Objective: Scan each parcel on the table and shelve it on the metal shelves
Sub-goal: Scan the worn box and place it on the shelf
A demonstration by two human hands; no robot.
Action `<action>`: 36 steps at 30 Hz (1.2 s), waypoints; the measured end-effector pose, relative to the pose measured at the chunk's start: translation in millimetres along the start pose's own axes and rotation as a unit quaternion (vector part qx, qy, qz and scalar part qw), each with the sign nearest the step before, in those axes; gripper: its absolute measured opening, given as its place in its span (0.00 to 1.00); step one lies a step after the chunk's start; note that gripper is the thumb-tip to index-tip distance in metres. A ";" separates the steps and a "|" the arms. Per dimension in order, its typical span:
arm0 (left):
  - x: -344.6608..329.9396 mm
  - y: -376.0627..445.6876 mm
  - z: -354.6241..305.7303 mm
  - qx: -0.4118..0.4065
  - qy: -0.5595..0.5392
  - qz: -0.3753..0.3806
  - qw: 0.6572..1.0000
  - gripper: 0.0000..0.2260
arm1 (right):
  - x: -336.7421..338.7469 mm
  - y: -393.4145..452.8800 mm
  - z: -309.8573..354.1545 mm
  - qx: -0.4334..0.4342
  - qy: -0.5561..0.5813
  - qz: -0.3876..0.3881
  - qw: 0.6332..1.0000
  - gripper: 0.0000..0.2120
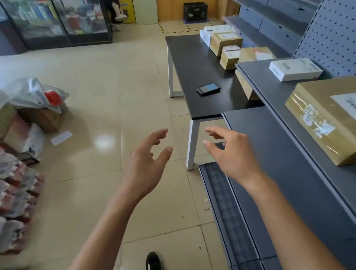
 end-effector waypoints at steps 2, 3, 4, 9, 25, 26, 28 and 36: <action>-1.0 29.2 10.0 0.000 -0.006 -0.002 1.000 0.19 | -17.9 27.6 0.2 0.004 -0.005 0.003 1.000 0.17; -0.1 45.5 14.6 0.000 -0.009 -0.004 1.000 0.19 | -26.8 41.9 1.5 0.007 -0.011 0.003 1.000 0.17; 1.5 62.5 19.0 -0.002 -0.015 -0.008 1.000 0.19 | -36.3 56.1 3.2 0.010 -0.016 0.002 1.000 0.17; 9.5 152.1 38.2 -0.002 -0.018 0.002 1.000 0.18 | -79.2 128.4 15.0 -0.001 -0.017 -0.013 1.000 0.16; -36.9 345.6 75.7 -0.023 -0.002 0.081 0.996 0.18 | -166.2 287.2 -20.2 -0.038 -0.021 -0.042 0.998 0.23; -43.0 357.4 77.9 -0.022 -0.001 0.084 0.996 0.18 | -171.1 298.2 -26.1 -0.037 -0.023 -0.041 0.998 0.23; -55.7 380.6 81.5 -0.020 -0.001 0.094 0.995 0.19 | -179.0 320.1 -40.6 -0.045 -0.025 -0.044 0.998 0.25; -104.4 471.1 92.2 -0.006 0.007 0.100 0.995 0.18 | -206.3 411.2 -96.0 -0.097 -0.015 -0.039 0.994 0.29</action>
Point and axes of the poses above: each hand's wrist, its own y-axis towards the middle knuckle, its own x-axis out of the back of the hand, z = x × y, the point moved 5 cm from there along y, towards the middle knuckle, and after that the axes turned 11 degrees about -z, right-handed, at the moved point
